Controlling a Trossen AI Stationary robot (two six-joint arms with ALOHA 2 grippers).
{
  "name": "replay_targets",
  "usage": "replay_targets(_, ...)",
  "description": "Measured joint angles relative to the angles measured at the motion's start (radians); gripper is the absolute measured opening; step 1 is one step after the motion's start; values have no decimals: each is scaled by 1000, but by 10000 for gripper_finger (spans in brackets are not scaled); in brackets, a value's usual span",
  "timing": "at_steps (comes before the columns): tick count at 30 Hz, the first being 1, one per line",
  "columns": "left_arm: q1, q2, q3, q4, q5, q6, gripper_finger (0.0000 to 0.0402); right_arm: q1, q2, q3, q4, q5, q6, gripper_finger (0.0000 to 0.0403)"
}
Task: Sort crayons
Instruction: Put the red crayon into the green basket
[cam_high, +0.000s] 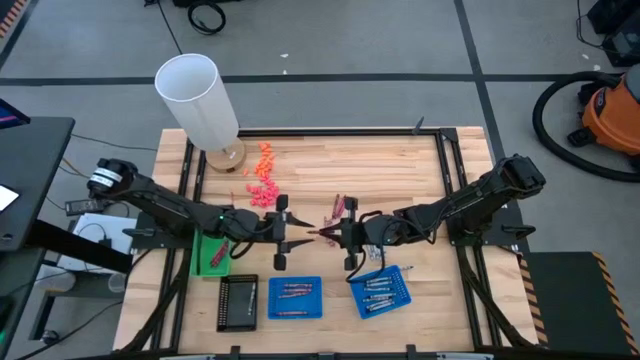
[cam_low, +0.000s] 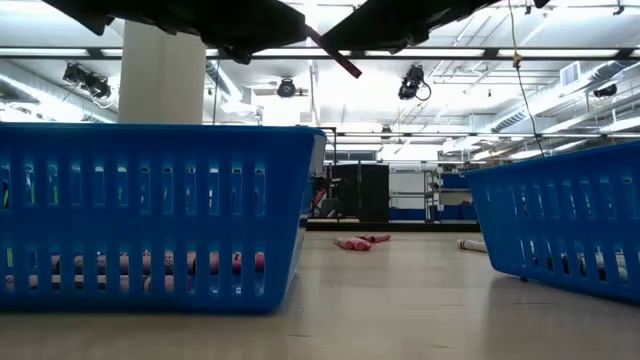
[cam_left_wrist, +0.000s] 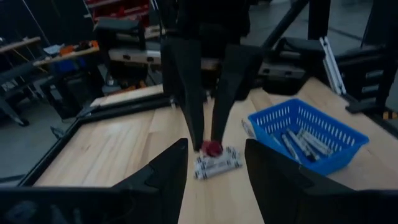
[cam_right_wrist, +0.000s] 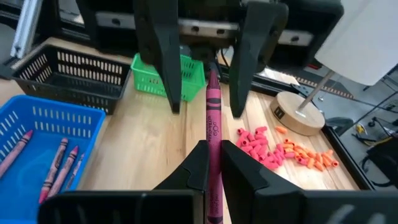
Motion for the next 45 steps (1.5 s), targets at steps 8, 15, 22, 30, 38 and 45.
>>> replay_targets(8, 0, 33, 0, 57, 0, 6, 160, 0, 0, -2, -2, 0, 3, 39)
replay_targets(15, 0, 33, 0, 59, 0, 5, 106, 0, 0, -3, -7, 0, 3, 39)
replay_targets(22, 1, 33, 0, 59, -12, 2, 50, 0, 0, -3, -7, 0, 4, 39)
replay_targets(30, 19, 33, 0, 52, -11, -35, 32, 0, 1, -4, -5, -2, 9, 64)
replay_targets(38, -11, 1, 1, -158, -11, -142, 38, 2, 1, -4, -55, 25, 32, 123)
replay_targets(45, -53, -150, 1, -506, -11, -349, 38, -8, 1, -4, -144, 89, 63, 129)
